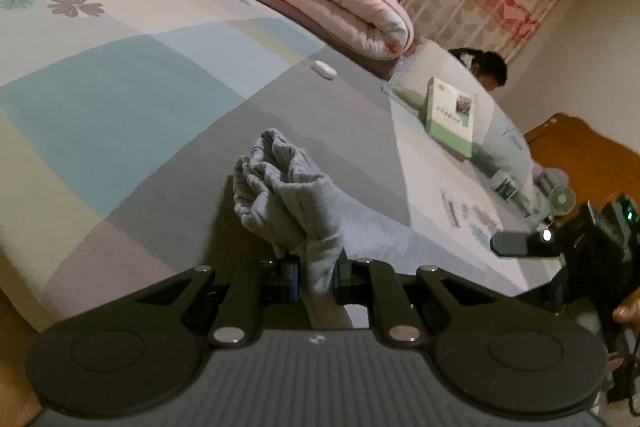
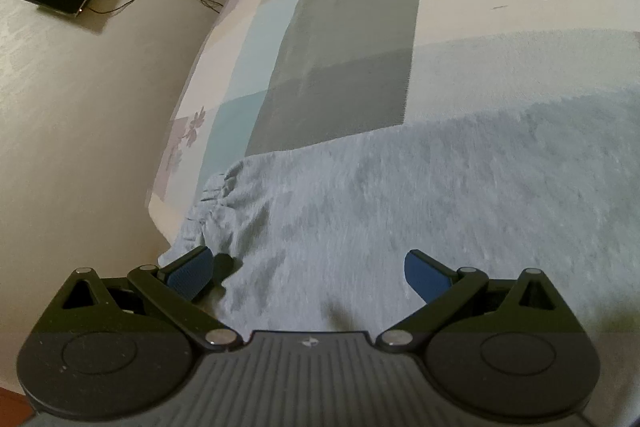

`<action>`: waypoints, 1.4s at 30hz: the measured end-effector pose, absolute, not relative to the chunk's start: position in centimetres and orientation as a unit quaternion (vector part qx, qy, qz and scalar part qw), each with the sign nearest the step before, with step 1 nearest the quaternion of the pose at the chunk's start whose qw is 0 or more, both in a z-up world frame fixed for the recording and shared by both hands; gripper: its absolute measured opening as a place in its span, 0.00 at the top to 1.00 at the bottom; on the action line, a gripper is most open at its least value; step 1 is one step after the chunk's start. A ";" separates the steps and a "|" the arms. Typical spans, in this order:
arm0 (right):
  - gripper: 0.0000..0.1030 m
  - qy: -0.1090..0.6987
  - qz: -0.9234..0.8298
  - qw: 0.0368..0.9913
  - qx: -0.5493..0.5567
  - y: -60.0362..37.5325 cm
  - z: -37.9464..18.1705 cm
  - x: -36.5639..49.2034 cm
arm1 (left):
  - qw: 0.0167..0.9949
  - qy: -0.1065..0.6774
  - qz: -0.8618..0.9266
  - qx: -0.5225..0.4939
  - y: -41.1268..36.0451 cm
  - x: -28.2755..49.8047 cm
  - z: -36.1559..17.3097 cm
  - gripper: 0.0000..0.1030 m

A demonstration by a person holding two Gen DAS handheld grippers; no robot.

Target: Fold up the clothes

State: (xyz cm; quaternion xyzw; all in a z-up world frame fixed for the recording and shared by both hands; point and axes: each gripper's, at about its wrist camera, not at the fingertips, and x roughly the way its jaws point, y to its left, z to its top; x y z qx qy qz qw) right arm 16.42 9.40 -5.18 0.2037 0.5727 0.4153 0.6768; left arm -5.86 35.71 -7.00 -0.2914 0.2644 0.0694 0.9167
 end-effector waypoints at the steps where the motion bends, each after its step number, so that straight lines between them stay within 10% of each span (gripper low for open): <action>1: 0.00 0.573 0.414 0.677 0.206 9.6 -5.2 16.6 | 0.918 0.266 0.071 -0.285 35.6 -5.8 -7.0 0.88; 42: 0.00 0.611 0.358 0.671 0.222 10.5 -5.9 9.7 | 0.919 0.285 0.069 -0.263 35.2 -5.4 -6.6 0.88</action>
